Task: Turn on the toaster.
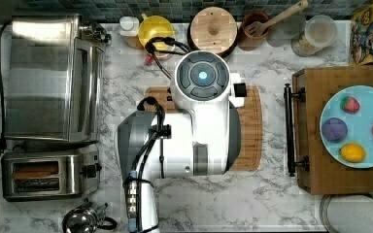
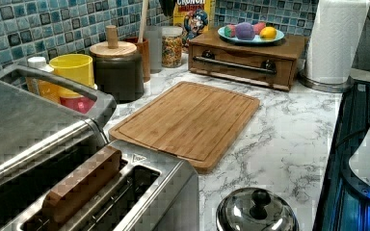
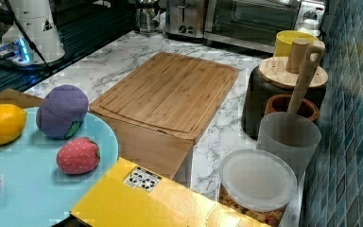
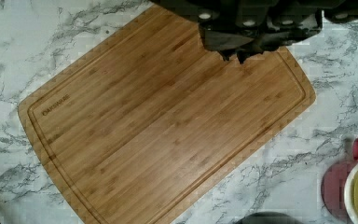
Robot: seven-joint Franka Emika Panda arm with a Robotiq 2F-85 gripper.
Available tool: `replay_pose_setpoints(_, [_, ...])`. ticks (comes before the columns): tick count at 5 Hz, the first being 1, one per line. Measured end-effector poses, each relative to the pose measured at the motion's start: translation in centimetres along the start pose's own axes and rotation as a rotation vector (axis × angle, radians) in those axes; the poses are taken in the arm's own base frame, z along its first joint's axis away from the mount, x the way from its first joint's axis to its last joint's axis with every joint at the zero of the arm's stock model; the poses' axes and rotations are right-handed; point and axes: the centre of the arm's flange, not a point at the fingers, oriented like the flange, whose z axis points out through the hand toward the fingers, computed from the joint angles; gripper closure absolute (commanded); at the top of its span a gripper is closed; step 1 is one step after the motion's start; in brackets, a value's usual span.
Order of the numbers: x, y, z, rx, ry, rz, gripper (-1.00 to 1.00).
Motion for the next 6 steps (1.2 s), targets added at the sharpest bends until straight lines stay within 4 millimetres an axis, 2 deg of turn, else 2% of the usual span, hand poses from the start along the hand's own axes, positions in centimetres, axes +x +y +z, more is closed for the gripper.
replay_pose_setpoints(3, [-0.2, -0.3, 0.4, 0.017, 0.011, -0.007, 1.0])
replay_pose_setpoints(4, [-1.3, -1.2, 1.6, 0.022, 0.019, -0.072, 1.0])
replay_pose_setpoints(6, [-5.6, -3.1, 5.0, 0.022, -0.041, -0.195, 1.0])
